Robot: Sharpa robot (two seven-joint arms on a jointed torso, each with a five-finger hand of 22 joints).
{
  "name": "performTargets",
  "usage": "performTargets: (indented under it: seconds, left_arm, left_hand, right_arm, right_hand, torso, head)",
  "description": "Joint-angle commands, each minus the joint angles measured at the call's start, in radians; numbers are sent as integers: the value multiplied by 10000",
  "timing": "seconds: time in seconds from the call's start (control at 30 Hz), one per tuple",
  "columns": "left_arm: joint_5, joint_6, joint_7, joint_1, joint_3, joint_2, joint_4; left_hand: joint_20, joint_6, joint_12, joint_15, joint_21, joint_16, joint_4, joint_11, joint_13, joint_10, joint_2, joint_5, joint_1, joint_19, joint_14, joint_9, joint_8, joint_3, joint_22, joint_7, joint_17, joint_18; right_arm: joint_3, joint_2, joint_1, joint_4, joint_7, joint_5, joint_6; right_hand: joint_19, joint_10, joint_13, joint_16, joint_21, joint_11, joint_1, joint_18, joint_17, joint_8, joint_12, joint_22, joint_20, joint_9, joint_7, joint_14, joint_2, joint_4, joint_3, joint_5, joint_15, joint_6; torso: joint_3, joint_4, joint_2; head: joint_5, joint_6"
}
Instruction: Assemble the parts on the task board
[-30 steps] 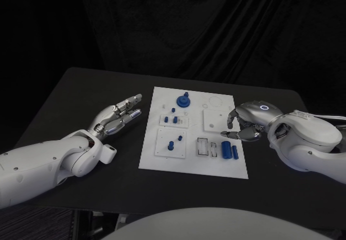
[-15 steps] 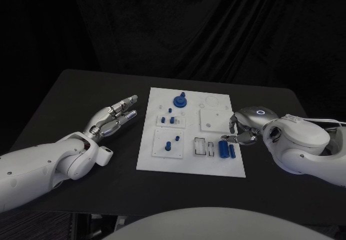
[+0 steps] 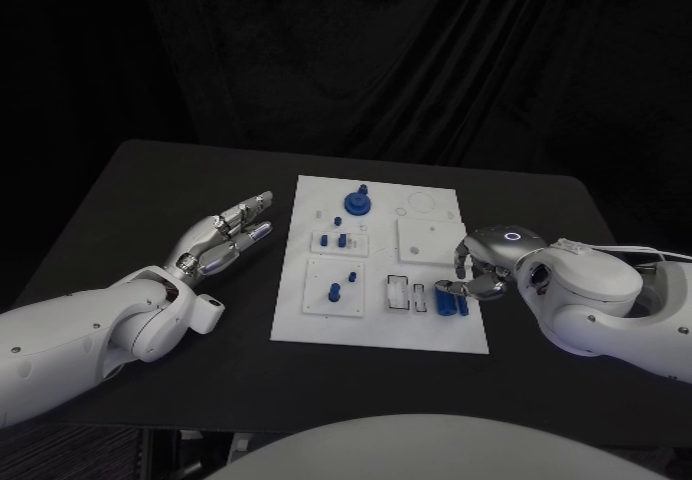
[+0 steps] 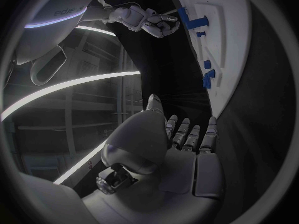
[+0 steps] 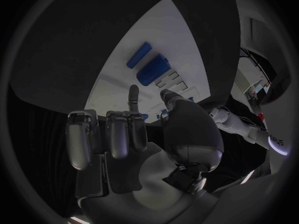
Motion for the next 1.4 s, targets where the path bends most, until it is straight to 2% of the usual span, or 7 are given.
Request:
performTargets:
  seconds: [0.03,0.2,0.37,0.5,0.57,1.0,1.4]
  left_arm:
    - [31,113,1029,-22,9,-8,17]
    - [31,119,1022,-32,9,-17,20]
    - [31,126,1009,-39,9,-16,17]
    - [31,142,998,-44,9,-6,13]
    - [31,145,994,-47,9,-5,13]
    - [31,177,965,-67,9,-16,18]
    - [31,224,941,-90,9,-17,49]
  left_hand:
    - [37,54,38,65,66,28,-3,39,-8,-16,-11,-13,117,11,3,7,37,88,1,14,13,188]
    - [37,54,35,66,68,27,-3,39,-9,-18,-11,-13,118,14,1,7,37,89,9,14,13,188]
    - [40,55,42,69,69,29,-3,40,-8,-15,-11,-14,121,16,8,7,36,92,5,15,14,188]
    - [43,57,46,74,71,30,-4,49,-7,-15,-11,-14,127,19,11,7,36,95,3,18,15,187]
    - [43,57,46,74,71,30,-4,49,-7,-15,-11,-14,127,19,11,7,36,95,3,18,15,187]
    - [49,51,42,85,79,33,-7,62,-8,-18,-11,-14,136,31,23,6,34,102,21,23,17,186]
    - [63,61,43,116,94,34,-24,84,-9,-24,-9,-12,170,54,31,6,34,126,40,58,18,185]
  right_arm:
    - [7,9,-70,-41,-244,67,8]
    - [7,46,-108,-86,-252,73,20]
    - [7,91,-157,-132,-232,129,54]
    - [7,137,-218,-177,-211,250,91]
    - [7,164,-259,-206,-200,286,105]
    - [7,360,-393,-423,-146,344,188]
    - [7,577,-471,-566,69,646,277]
  right_hand:
    - [1010,1081,2630,29,9,64,-93,-149,2631,-43,25,2624,-56,-14,33,1021,0,-3,82,12,-65,75]
    - [1010,1081,2630,29,8,63,-101,-149,2631,-62,25,2624,-59,-24,31,1021,12,-4,97,11,-70,93]
    - [1008,1081,2630,29,4,62,-127,-148,2631,-86,25,2622,-66,-39,26,1021,35,-4,120,7,-83,153]
    - [997,1081,2630,29,-15,54,-153,-142,2631,-125,25,2615,-78,-60,16,1021,70,-8,154,2,-100,230]
    - [996,1081,2630,29,-18,51,-154,-142,2631,-139,25,2614,-82,-68,13,1021,81,-11,166,0,-104,249]
    - [970,1081,2630,29,-64,33,-110,-128,2631,-201,25,2596,-99,-99,-6,1021,126,-24,231,-8,-123,346]
    - [962,1081,2630,29,-78,21,42,-124,2631,-350,25,2591,-123,-168,-13,1021,173,-41,331,-29,-146,410]
  torso:
    - [-3,13,-8]
    - [-6,20,-5]
    - [16,-22,4]
    - [-2,15,-4]
    - [2,21,0]
    - [3,0,-3]
    - [3,23,-4]
  head:
    - [-35,-1]
    - [-45,-1]
    - [-24,-1]
    - [-70,-1]
    - [-78,-1]
    - [-6,-1]
    - [-42,-1]
